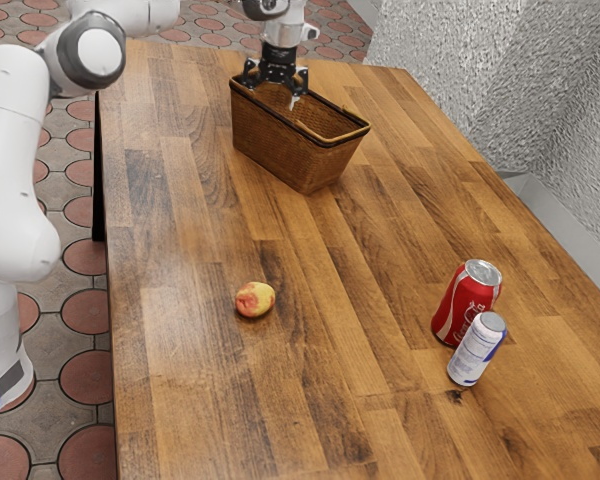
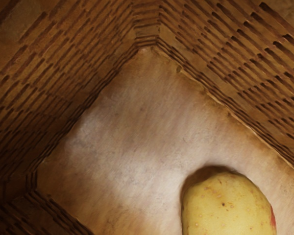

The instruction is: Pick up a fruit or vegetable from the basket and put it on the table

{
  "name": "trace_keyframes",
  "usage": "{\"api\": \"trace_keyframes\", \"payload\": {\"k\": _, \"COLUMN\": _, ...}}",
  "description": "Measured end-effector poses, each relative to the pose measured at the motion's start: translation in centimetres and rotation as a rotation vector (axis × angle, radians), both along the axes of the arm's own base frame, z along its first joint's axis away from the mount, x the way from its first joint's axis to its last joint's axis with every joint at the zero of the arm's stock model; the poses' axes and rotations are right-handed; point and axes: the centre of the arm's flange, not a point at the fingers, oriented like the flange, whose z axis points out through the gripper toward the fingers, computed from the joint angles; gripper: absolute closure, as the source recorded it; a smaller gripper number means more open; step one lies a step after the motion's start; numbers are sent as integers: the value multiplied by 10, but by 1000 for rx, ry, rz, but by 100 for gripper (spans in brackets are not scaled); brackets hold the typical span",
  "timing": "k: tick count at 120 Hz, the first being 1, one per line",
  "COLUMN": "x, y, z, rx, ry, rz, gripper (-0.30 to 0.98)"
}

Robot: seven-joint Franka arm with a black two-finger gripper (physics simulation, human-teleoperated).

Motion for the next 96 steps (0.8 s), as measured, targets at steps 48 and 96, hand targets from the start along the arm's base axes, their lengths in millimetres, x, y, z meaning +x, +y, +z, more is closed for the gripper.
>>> {"api": "trace_keyframes", "payload": {"k": 48, "x": 47, "y": -35, "z": -36, "rx": 7, "ry": -5, "rz": -1, "gripper": 0}}
{"api": "trace_keyframes", "payload": {"k": 96, "x": 58, "y": -53, "z": -62, "rx": -38, "ry": 25, "rz": 0, "gripper": 0}}
